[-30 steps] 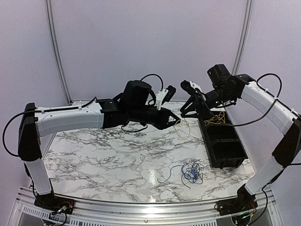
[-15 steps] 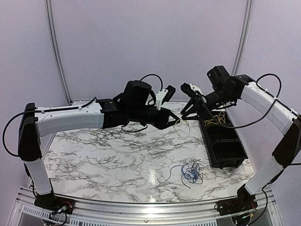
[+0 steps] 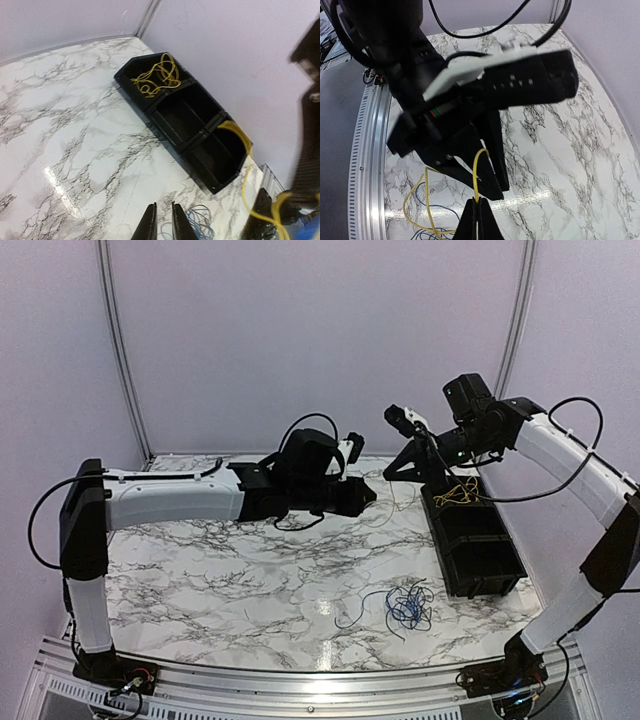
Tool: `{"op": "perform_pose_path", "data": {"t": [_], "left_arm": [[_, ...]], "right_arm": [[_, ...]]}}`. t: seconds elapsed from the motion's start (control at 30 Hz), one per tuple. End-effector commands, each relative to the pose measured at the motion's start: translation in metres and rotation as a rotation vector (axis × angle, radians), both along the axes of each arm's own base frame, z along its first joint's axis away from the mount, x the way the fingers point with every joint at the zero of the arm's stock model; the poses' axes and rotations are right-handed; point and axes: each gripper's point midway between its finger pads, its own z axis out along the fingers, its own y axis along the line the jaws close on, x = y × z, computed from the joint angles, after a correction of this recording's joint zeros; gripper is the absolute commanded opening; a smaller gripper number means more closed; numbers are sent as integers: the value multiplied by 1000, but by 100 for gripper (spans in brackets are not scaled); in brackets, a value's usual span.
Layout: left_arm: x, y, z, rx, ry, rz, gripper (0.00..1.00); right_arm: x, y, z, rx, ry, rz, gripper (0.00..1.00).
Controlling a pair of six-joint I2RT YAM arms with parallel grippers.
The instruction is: Untangle the cables
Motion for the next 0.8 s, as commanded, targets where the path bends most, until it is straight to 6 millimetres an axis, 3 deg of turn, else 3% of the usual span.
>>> {"op": "perform_pose_path", "data": {"t": [0.0, 0.13, 0.3, 0.4, 0.6, 0.73, 0.77], "left_arm": [[31, 2, -53, 44, 46, 190, 13], [31, 10, -110, 109, 129, 238, 10], [14, 33, -156, 171, 212, 260, 11], [5, 50, -165, 196, 228, 272, 13], [-7, 69, -153, 186, 233, 281, 18], [-16, 82, -146, 176, 236, 303, 19], [-18, 84, -144, 171, 236, 306, 19]], "right_arm": [[-3, -2, 48, 82, -63, -25, 0], [11, -21, 70, 121, -73, -84, 0], [47, -57, 82, 134, -90, -209, 0], [76, -81, 69, 96, -93, -309, 0], [139, -140, 25, -47, -115, -542, 0], [179, -190, -5, -174, -138, -736, 0], [188, -213, -11, -183, -123, -793, 0]]}}
